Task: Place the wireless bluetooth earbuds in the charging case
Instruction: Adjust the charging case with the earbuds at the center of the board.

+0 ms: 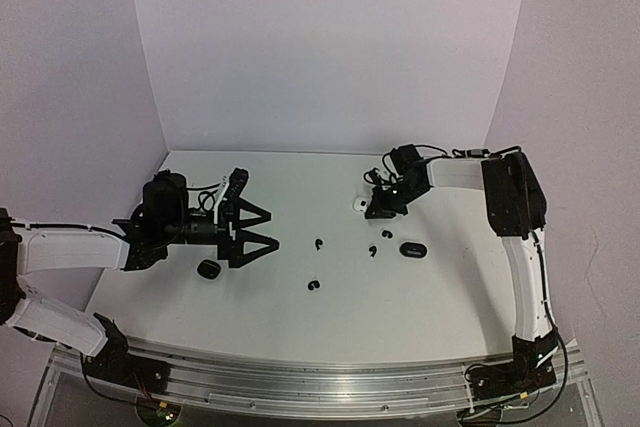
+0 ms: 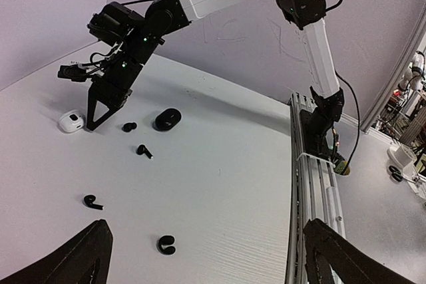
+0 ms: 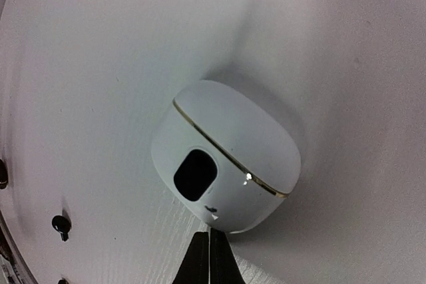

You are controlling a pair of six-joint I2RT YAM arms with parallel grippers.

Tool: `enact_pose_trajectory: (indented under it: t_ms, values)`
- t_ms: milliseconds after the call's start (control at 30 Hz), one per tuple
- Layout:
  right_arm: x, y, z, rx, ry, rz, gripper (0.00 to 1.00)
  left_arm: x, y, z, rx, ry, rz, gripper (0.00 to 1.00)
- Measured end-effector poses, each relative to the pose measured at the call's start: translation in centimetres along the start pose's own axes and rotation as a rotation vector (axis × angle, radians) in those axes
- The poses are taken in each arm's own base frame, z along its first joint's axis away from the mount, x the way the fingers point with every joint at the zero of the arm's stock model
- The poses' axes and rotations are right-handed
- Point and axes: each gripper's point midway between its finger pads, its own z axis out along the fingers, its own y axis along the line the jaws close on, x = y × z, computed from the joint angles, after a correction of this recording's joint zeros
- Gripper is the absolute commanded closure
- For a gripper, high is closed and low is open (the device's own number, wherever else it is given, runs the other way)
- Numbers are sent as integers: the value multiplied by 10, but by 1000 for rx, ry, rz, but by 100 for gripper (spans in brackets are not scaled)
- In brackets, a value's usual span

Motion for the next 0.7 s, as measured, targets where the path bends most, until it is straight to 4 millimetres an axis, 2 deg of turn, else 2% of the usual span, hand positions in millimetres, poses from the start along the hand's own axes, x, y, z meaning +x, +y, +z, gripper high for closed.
enact_pose_trajectory:
  t_ms: [167, 700]
  values:
    - [-6, 0, 1, 9, -14, 2, 98, 0, 0, 0, 0, 0, 1, 1]
    - [-7, -3, 2, 25, -18, 5, 95, -1, -1, -1, 0, -3, 5, 1]
